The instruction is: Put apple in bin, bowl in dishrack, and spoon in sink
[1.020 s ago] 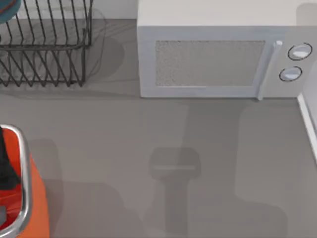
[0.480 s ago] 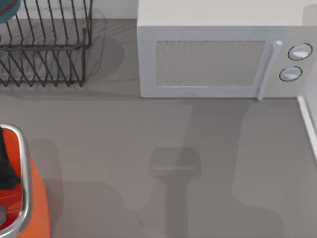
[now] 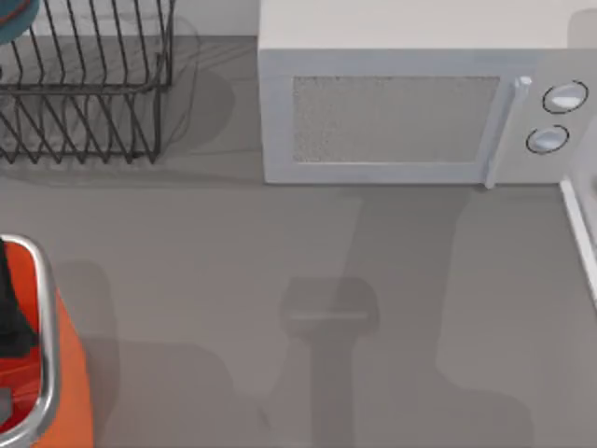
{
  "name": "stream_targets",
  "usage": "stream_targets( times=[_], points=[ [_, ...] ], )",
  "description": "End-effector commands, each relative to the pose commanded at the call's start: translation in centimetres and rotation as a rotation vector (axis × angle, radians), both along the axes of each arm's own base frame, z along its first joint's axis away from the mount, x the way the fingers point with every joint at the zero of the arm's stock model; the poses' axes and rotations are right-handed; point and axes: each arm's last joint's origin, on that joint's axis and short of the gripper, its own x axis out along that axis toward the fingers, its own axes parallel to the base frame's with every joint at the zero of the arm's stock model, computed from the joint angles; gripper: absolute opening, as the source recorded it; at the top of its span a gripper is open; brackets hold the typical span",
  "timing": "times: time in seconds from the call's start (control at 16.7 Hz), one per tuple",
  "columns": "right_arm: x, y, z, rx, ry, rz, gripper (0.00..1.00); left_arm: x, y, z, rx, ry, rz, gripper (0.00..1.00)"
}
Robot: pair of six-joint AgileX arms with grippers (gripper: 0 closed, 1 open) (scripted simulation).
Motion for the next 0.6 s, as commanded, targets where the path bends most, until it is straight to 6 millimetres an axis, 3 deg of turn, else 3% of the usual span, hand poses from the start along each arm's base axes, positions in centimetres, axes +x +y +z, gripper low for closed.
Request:
stream_targets(
  times=[0.24, 0.6],
  points=[
    [0.00, 0.00, 0.00, 0.000, 0.000, 0.000, 0.98, 0.00, 0.00, 0.00, 0.000, 0.000, 0.000, 1.00],
    [0.00, 0.00, 0.00, 0.000, 0.000, 0.000, 1.00, 0.00, 0.00, 0.00, 0.000, 0.000, 0.000, 1.00]
  ],
)
